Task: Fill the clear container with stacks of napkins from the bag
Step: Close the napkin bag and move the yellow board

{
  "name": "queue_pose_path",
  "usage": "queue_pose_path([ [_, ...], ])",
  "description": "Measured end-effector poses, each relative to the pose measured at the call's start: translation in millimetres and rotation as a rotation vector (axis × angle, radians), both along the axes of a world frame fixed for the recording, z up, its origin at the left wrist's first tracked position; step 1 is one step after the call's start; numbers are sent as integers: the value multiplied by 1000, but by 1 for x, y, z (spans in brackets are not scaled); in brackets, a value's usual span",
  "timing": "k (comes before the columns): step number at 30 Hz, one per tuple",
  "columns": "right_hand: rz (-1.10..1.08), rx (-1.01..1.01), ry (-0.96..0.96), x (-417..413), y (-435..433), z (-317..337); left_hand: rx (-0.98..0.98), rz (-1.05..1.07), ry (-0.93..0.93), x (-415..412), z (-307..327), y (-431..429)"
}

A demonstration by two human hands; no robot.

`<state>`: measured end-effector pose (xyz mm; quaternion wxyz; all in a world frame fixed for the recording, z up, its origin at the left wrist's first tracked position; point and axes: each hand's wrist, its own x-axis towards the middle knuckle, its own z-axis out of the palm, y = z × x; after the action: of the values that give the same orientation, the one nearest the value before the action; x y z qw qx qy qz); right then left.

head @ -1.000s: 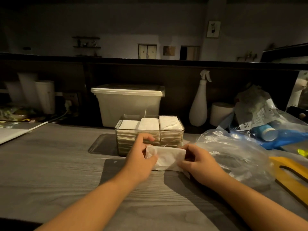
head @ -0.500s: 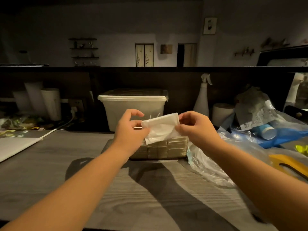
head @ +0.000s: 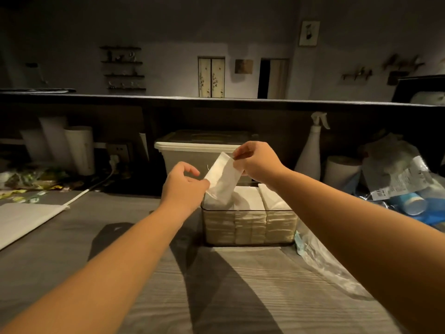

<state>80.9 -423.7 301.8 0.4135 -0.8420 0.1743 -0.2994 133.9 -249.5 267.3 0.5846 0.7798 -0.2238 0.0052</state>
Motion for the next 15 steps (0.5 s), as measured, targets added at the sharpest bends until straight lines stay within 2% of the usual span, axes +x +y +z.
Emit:
queue_pose_path([
  [8,54,-286,287,33,-1,-16,219,-169,-92,12,-15,1],
  [10,50,-348,329,35,-1,-19,269,-224,-126,12,-17,1],
  [15,69,-417,367,37,-2,-24,369,-196,-171,10,-17,1],
])
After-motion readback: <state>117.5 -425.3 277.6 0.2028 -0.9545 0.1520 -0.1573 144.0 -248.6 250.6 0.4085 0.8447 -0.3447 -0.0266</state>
